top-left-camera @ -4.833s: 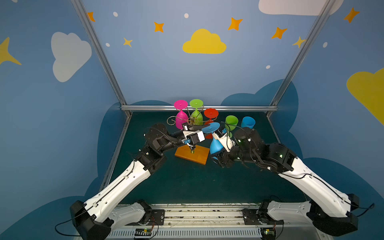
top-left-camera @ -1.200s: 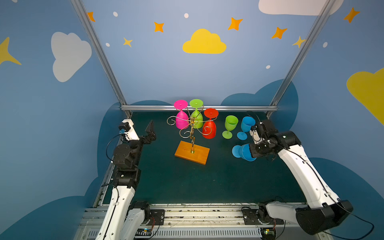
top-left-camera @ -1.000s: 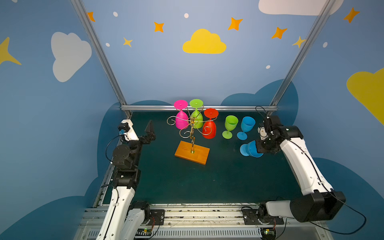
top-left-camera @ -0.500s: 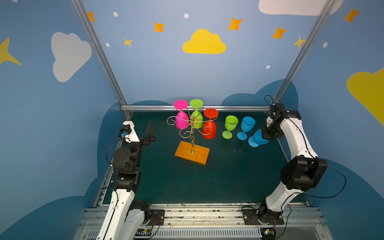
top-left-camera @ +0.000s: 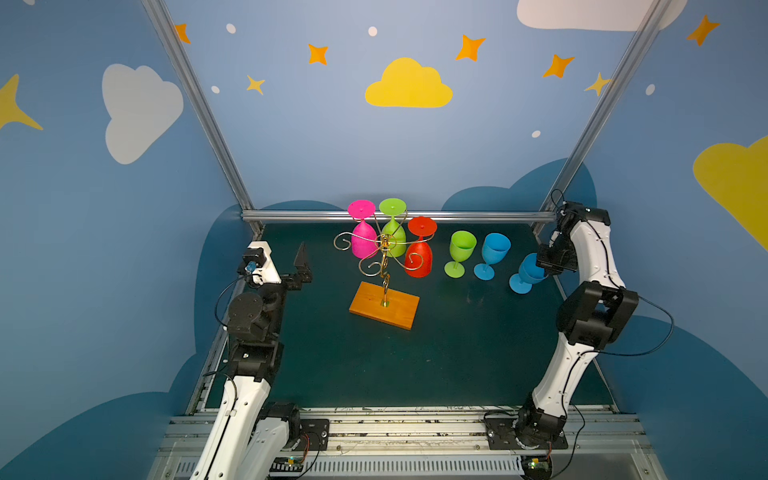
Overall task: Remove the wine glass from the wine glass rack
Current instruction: 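Open the right gripper and lift it off the blue glass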
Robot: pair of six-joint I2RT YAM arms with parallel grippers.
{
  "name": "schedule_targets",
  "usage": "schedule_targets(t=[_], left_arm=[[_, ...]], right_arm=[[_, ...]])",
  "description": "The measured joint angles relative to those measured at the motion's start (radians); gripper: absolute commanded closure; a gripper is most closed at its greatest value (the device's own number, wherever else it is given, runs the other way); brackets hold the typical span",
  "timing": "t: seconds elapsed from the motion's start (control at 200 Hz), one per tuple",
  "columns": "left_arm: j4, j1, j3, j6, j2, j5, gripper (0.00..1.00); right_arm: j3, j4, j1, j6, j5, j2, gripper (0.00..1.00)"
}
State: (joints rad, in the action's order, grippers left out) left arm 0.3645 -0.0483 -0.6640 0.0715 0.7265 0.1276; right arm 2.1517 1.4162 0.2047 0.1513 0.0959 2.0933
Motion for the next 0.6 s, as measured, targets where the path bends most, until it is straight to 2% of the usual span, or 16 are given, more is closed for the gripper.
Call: schedule_targets(t=[0.411, 0.601], left_arm=[[-0.016, 0.007, 0.0, 0.005, 0.008, -0.002, 0.01], [-0.02, 0.012, 0.0, 0.007, 0.016, -0.004, 0.01]], right_arm=[[0.193, 0.042, -0.002, 0.007, -0.018, 0.175, 1.0], [0.248, 0.061, 0.001, 0.007, -0.037, 0.192, 1.0]])
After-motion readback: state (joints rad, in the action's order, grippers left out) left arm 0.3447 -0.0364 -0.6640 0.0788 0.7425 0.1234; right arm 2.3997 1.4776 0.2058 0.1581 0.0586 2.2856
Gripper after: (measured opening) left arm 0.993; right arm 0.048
